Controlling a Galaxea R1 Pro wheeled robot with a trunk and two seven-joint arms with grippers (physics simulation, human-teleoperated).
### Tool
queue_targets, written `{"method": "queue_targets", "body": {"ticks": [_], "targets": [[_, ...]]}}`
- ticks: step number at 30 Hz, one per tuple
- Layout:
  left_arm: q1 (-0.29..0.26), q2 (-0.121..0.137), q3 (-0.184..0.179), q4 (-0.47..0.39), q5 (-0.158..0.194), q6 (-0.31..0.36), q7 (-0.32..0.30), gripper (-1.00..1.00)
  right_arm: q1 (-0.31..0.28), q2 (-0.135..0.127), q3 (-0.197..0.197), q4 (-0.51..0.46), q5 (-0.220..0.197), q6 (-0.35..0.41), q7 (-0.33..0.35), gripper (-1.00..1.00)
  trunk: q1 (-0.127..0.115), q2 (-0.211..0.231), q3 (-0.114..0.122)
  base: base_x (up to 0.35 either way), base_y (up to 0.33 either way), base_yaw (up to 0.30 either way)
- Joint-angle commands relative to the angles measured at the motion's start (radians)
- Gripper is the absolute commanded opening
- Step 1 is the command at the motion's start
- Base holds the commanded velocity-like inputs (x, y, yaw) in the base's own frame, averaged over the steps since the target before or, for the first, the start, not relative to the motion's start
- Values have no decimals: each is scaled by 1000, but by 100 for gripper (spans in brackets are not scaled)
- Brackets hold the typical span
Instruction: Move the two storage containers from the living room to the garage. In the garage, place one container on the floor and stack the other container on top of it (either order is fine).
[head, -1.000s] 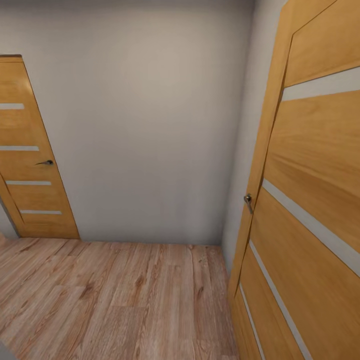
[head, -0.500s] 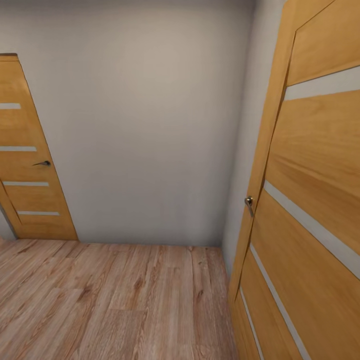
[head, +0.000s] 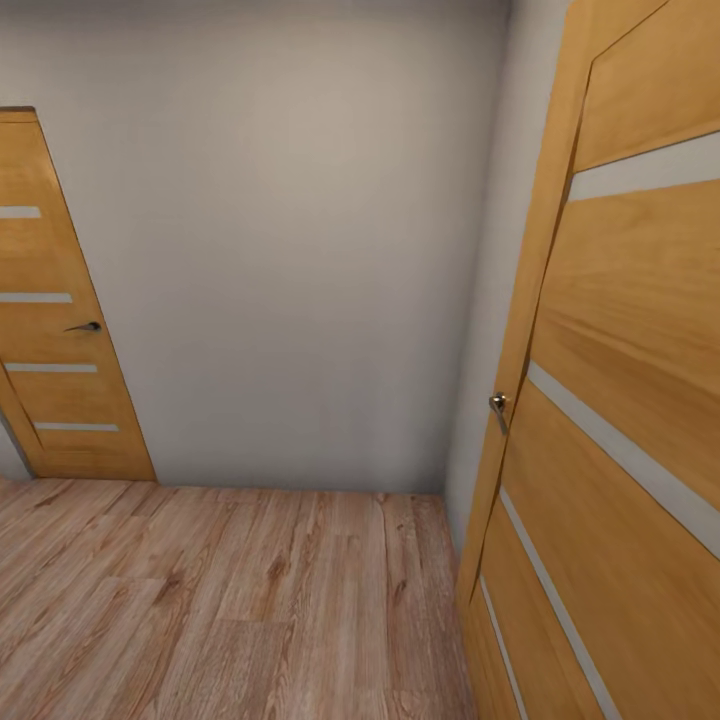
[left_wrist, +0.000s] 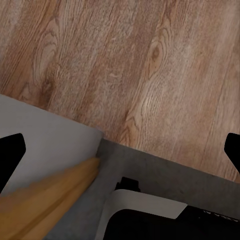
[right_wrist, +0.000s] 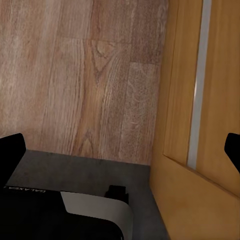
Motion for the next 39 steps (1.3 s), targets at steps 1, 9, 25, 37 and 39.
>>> {"method": "queue_targets", "body": {"ticks": [1, 9, 25, 37, 39], "targets": [[-1, 0, 0, 1, 4, -4, 1, 100, -2, 0, 0, 4, 2, -7, 2, 100, 0, -1, -1, 0, 0, 0], [-1, 1, 0, 1, 4, -3, 1, 100, -2, -1, 0, 4, 2, -7, 2, 100, 0, -1, -1, 27, 0, 0], [-1, 0, 0, 1, 5, -4, 1, 100, -2, 0, 0, 4, 2, -7, 2, 100, 0, -1, -1, 107, 0, 0], [-1, 1, 0, 1, 4, -3, 1, 100, -2, 0, 0, 4, 2, -7, 2, 100, 0, -1, -1, 3, 3, 0], [-1, 1, 0, 1, 4, -3, 1, 100, -2, 0, 0, 4, 2, -7, 2, 100, 0, -1, -1, 81, 108, 0]]}}
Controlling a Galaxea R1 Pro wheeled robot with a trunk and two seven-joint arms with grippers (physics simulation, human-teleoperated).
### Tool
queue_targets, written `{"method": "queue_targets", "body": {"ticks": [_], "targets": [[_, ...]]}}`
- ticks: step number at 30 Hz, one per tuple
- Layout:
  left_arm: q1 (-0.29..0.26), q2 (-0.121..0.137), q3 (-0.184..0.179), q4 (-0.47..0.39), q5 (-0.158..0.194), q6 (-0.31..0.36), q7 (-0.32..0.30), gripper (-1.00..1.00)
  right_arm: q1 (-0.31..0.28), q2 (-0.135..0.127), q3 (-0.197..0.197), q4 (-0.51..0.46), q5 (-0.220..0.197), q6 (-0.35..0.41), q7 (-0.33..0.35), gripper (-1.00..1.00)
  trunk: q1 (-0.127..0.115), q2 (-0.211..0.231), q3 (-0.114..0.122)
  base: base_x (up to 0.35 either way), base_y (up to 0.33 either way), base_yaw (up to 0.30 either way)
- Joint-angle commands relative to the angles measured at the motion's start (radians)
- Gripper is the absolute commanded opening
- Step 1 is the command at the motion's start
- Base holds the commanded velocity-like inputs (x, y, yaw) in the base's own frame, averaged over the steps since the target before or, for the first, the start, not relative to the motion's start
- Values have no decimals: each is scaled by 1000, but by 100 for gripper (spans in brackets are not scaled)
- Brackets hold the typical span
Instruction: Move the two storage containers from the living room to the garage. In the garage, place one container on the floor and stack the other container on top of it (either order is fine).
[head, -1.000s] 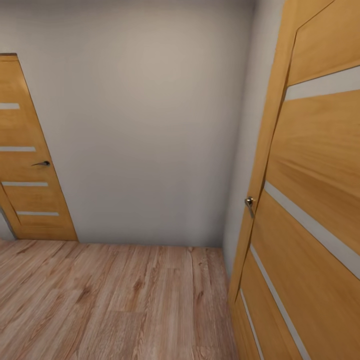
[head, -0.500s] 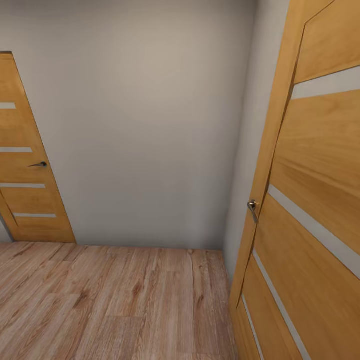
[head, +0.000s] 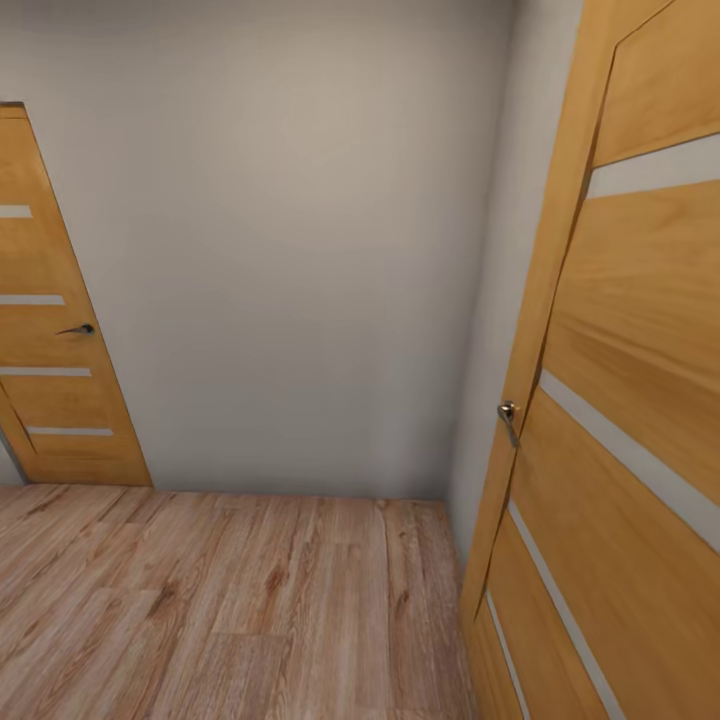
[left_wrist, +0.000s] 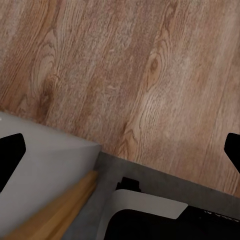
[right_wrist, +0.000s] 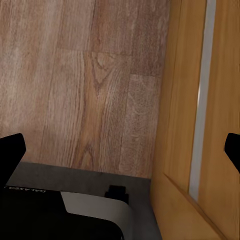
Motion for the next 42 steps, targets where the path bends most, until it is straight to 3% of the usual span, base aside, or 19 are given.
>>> {"method": "queue_targets", "body": {"ticks": [1, 15, 26, 42], "targets": [[-1, 0, 0, 1, 4, -4, 1, 100, -2, 0, 0, 4, 2, -7, 2, 100, 1, -1, -1, 64, 81, 0], [-1, -2, 0, 1, 4, -5, 1, 100, -2, -1, 0, 4, 2, -7, 2, 100, 1, -1, -1, 13, 10, 0], [-1, -2, -1, 1, 4, -2, 1, 100, -2, -1, 0, 4, 2, -7, 2, 100, 1, -1, -1, 264, 0, 0], [-1, -1, 0, 1, 5, -3, 1, 100, -2, 0, 0, 4, 2, -7, 2, 100, 1, -1, -1, 82, -25, 0]]}}
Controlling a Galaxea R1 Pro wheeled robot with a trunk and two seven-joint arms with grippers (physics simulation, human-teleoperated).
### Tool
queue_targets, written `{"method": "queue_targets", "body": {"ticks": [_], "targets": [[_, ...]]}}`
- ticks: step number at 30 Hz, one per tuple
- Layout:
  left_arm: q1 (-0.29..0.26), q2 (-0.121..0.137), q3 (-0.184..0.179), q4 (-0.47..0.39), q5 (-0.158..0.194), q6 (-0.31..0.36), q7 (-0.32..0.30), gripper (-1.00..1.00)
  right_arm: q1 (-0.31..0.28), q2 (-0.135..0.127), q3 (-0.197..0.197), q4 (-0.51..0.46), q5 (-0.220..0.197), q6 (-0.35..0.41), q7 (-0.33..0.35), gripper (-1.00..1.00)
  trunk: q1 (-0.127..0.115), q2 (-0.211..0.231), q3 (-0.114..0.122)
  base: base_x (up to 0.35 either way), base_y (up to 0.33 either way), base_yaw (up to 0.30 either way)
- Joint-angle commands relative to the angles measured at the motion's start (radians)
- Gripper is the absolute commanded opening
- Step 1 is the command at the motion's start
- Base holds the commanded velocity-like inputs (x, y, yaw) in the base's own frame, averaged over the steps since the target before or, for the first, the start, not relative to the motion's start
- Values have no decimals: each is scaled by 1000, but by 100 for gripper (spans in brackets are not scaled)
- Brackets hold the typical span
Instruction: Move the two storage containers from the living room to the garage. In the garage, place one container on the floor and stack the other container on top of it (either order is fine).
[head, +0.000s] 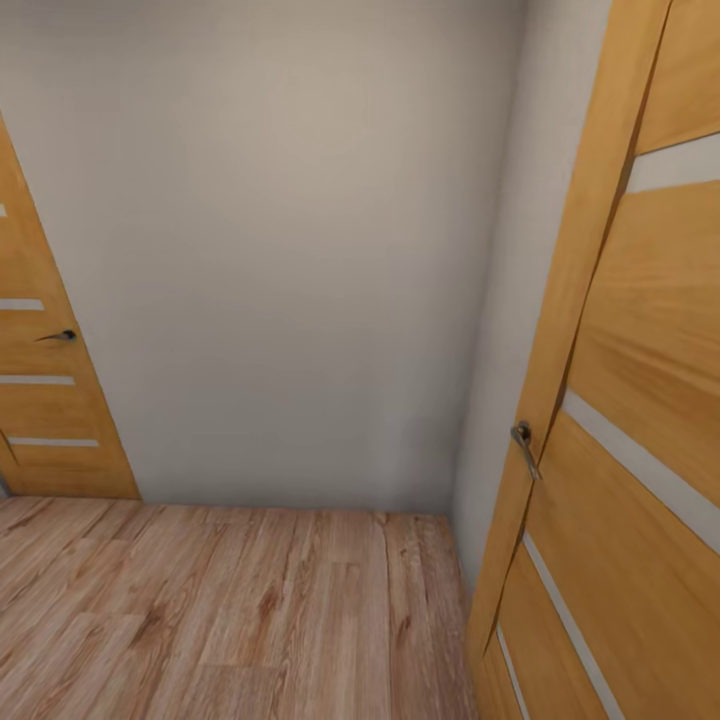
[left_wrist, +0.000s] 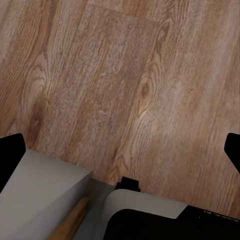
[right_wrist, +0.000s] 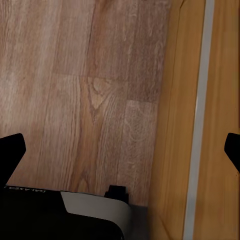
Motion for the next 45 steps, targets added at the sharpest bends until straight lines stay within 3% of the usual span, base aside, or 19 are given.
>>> {"method": "queue_targets", "body": {"ticks": [1, 45], "targets": [[-1, 0, 0, 1, 4, -4, 1, 100, -2, 0, 0, 4, 2, -7, 2, 100, 1, -1, -1, 42, -17, 0], [-1, 1, 0, 1, 3, -4, 1, 100, -2, -1, 0, 4, 2, -7, 2, 100, 1, -1, -1, 41, 4, 0]]}}
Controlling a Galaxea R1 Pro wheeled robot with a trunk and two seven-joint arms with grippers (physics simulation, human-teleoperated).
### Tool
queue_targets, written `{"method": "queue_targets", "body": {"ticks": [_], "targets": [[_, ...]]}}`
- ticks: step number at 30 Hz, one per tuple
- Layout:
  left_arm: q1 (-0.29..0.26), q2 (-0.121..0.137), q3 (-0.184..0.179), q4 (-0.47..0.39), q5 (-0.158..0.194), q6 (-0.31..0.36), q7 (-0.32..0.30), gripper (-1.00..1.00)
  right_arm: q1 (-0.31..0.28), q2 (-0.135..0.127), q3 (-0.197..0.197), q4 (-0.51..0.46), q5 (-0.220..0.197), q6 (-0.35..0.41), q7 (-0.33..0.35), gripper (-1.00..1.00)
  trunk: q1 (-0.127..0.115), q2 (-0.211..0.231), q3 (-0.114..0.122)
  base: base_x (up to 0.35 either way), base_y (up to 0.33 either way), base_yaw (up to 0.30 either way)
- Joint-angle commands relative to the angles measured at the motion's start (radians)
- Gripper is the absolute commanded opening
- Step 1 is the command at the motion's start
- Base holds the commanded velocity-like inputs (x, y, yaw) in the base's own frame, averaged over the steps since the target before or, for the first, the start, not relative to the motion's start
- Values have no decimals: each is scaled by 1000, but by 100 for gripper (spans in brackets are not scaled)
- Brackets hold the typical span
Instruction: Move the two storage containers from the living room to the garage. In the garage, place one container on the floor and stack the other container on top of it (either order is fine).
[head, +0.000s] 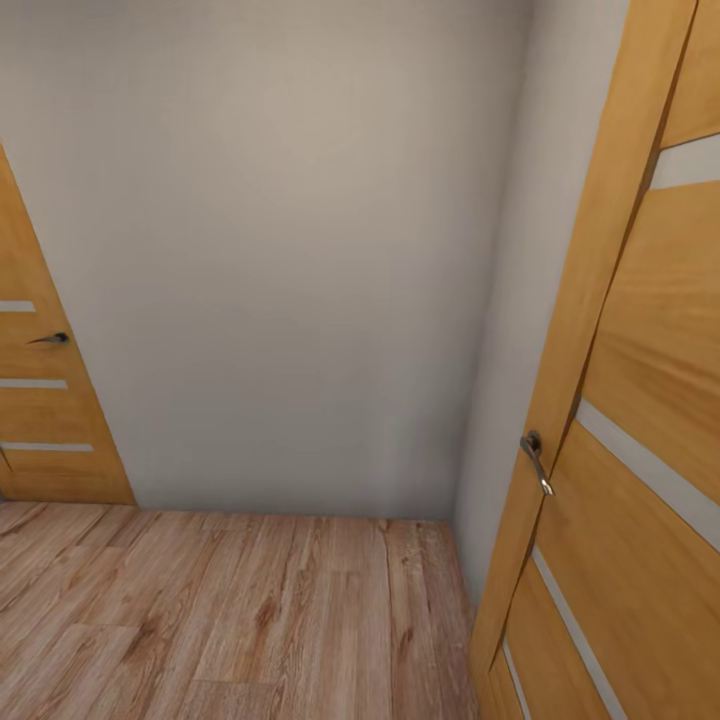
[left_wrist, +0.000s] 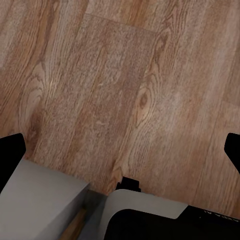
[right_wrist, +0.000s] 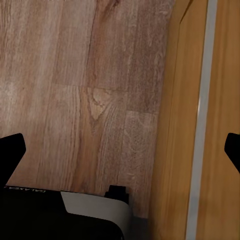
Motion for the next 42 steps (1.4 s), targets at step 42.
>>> {"method": "queue_targets", "body": {"ticks": [42], "targets": [[-1, 0, -1, 1, 3, -2, 1, 100, -2, 0, 0, 4, 3, -7, 2, 100, 0, -1, -1, 49, 0, 0]]}}
